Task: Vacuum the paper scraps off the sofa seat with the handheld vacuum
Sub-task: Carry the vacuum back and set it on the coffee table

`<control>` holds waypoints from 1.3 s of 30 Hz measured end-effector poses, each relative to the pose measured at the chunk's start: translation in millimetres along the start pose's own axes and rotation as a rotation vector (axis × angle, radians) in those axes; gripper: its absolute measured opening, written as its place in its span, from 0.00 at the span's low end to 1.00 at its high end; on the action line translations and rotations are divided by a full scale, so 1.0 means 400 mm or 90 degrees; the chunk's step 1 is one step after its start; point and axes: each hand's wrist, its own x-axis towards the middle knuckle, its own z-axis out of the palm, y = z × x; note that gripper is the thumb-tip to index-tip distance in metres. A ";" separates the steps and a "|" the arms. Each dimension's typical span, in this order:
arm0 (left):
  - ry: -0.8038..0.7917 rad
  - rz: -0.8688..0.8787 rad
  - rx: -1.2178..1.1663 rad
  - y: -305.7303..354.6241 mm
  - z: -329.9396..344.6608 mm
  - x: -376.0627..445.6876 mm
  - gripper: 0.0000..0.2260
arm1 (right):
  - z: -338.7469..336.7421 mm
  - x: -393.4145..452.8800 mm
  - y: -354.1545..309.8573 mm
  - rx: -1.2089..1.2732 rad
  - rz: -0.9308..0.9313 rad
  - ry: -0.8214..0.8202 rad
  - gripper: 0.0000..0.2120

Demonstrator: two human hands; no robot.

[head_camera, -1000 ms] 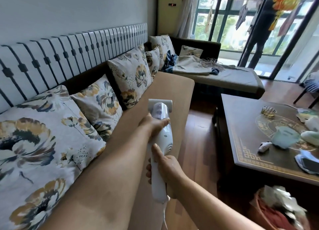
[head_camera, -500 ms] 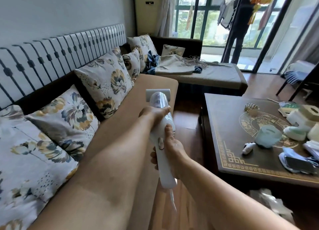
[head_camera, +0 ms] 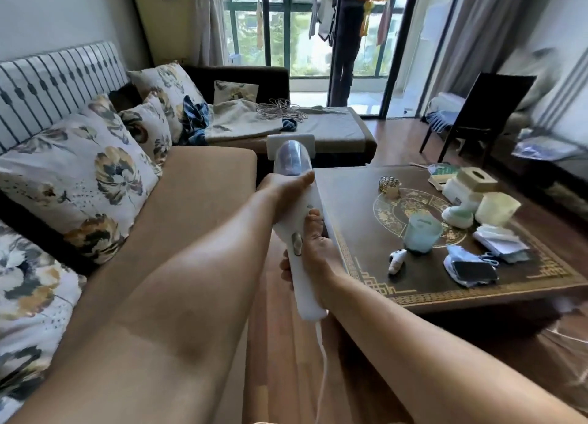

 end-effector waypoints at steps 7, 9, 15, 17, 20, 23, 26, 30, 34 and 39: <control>-0.069 0.050 0.002 0.082 0.014 0.319 0.36 | 0.057 0.274 -0.110 -0.017 -0.049 0.085 0.35; -0.078 0.053 0.001 0.097 0.012 0.389 0.35 | 0.075 0.330 -0.138 -0.042 -0.040 0.109 0.36; -0.136 0.032 0.018 0.148 0.039 0.553 0.26 | 0.108 0.472 -0.203 -0.067 -0.027 0.184 0.32; -0.149 0.036 0.012 0.166 0.048 0.579 0.31 | 0.107 0.499 -0.216 -0.065 -0.022 0.188 0.31; -0.168 0.043 0.003 0.181 0.077 0.624 0.34 | 0.092 0.539 -0.229 -0.060 -0.034 0.195 0.31; -0.180 0.043 0.006 0.178 0.141 0.675 0.42 | 0.051 0.580 -0.222 -0.022 -0.030 0.198 0.35; -0.178 0.049 0.020 0.173 0.222 0.717 0.49 | -0.006 0.645 -0.207 -0.026 -0.021 0.228 0.45; -0.194 0.039 0.021 0.203 0.340 0.717 0.40 | -0.114 0.729 -0.195 -0.049 -0.045 0.277 0.58; -0.172 0.023 0.046 0.205 0.488 0.756 0.38 | -0.249 0.786 -0.202 -0.027 -0.031 0.249 0.38; -0.203 -0.023 0.072 0.173 0.654 0.841 0.39 | -0.394 0.870 -0.187 -0.049 0.012 0.208 0.24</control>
